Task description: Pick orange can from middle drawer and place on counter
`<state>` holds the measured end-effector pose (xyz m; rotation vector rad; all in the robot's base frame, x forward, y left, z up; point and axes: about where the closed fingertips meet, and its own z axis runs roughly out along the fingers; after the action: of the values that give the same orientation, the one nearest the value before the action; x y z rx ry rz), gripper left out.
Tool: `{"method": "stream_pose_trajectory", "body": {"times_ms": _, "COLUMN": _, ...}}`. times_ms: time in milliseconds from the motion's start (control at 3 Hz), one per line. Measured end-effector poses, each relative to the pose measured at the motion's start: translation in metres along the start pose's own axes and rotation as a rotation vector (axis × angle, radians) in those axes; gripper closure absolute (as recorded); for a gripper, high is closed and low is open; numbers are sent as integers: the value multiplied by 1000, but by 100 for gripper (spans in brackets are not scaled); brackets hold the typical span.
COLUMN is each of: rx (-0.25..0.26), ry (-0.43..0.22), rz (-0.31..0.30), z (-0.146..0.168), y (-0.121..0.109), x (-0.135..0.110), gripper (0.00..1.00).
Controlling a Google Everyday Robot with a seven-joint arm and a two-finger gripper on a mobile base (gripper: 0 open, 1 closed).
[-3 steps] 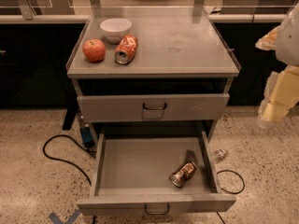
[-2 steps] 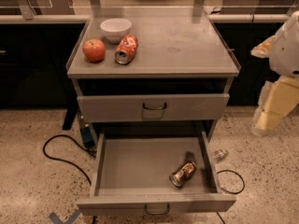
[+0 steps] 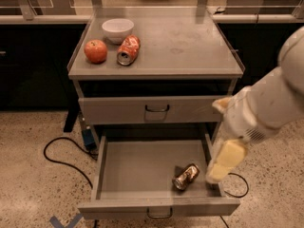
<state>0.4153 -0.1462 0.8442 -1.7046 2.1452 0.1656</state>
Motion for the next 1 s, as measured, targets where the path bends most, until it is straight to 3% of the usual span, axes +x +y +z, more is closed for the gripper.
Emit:
{"method": "stream_pose_trajectory", "body": {"times_ms": 333, "rx": -75, "ry": -6, "rz": 27, "z": 85, "y": 36, "x": 4, "gripper": 0}}
{"method": "stream_pose_trajectory", "body": {"times_ms": 667, "rx": -115, "ry": 21, "rz": 36, "z": 108, "y": 59, "x": 21, "gripper": 0}}
{"method": "stream_pose_trajectory", "body": {"times_ms": 1000, "rx": -104, "ry": 32, "rz": 35, "z": 108, "y": 60, "x": 20, "gripper": 0}}
